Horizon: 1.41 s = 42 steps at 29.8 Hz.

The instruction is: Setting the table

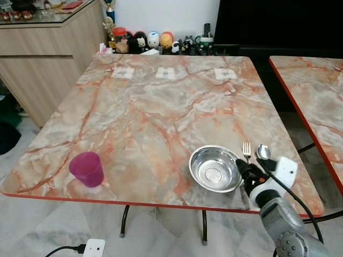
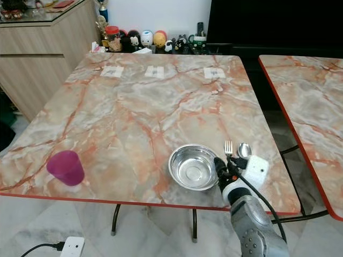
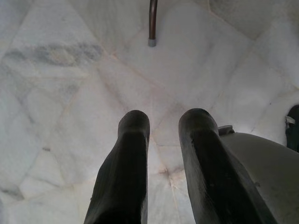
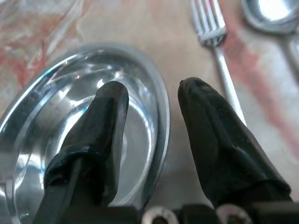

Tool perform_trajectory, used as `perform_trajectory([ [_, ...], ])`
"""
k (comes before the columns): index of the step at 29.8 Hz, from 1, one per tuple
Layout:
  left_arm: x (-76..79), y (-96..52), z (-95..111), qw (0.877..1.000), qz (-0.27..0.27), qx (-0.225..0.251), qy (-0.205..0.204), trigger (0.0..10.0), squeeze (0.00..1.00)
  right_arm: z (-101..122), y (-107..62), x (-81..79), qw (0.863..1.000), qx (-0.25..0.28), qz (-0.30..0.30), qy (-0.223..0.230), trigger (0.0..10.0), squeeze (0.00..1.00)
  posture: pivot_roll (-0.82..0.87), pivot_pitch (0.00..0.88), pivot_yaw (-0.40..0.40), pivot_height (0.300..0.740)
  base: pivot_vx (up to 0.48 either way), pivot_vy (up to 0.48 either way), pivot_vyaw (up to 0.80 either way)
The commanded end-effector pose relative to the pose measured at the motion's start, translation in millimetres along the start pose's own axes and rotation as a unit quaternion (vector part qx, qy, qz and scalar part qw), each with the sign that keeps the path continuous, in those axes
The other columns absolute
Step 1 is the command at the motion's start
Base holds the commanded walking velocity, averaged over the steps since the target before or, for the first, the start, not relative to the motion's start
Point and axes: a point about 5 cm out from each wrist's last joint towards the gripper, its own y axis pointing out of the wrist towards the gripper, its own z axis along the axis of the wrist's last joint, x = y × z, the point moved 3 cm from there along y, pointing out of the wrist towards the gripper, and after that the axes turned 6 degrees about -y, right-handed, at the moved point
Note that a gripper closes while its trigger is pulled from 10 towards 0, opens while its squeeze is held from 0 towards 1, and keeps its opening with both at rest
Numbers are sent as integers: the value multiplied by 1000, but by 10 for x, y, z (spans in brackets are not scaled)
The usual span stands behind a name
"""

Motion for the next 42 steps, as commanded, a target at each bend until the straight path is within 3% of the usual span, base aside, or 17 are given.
perform_trajectory([
  [1, -30, -9, -45, 1000, 7, -8, -2, 10000, 0, 14, 3, 9, 1000, 0, -2, 3, 10000, 0, -29, 43, -16, 740, 0, 0, 0],
  [18, -51, -16, -65, 1000, 8, -10, 1, 10000, 0, -127, 64, -6, 999, -37, 7, 36, 10000, 0, -26, 61, -5, 740, 0, 0, 0],
  [19, -52, -16, -63, 1000, 9, -10, 1, 10000, 0, -146, 65, -7, 998, -41, 8, 41, 8902, 0, -24, 62, -4, 740, 0, 0, 0],
  [20, -53, -16, -62, 1000, 9, -10, 1, 10000, 0, -150, 66, -9, 998, -41, 9, 43, 4941, 0, -25, 62, -4, 740, 0, 0, 0],
  [21, -55, -15, -61, 1000, 9, -10, 2, 10000, 0, -149, 70, -16, 998, -42, 13, 46, 0, 0, -25, 65, -4, 740, 0, 0, 0],
  [24, -58, -15, -61, 1000, 10, -11, 2, 10000, 0, -163, 79, -37, 997, -48, 22, 48, 0, 0, -22, 65, -5, 740, 0, 0, 0],
  [25, -59, -15, -61, 1000, 10, -11, 1, 10000, 0, -161, 86, -38, 998, -49, 21, 46, 3216, 0, -19, 65, -6, 740, 0, 0, 0],
  [26, -61, -15, -61, 1000, 10, -11, 1, 10000, 0, -159, 89, -37, 998, -48, 20, 45, 10000, 0, -20, 65, -6, 740, 0, 0, 0],
  [28, -63, -16, -63, 1000, 11, -11, 0, 10000, 0, -160, 94, -30, 998, -49, 17, 44, 10000, 0, -21, 66, -6, 740, 0, 0, 0],
  [29, -64, -17, -66, 1000, 11, -11, 0, 10000, 0, -157, 97, -28, 998, -49, 17, 44, 4627, 0, -20, 67, -6, 740, 0, 0, 0],
  [30, -64, -18, -67, 1000, 11, -11, 0, 10000, 0, -154, 99, -24, 998, -48, 16, 45, 3451, 0, -22, 67, -6, 740, 0, 0, 0],
  [31, -64, -18, -69, 1000, 11, -11, 0, 10000, 0, -150, 101, -22, 998, -47, 15, 46, 0, 0, -22, 67, -5, 740, 0, 0, 0],
  [42, -59, -17, -66, 1000, 9, -10, 1, 10000, 0, -138, 122, -63, 997, -43, 22, 58, 0, 0, -19, 68, -6, 740, 0, 0, 0],
])
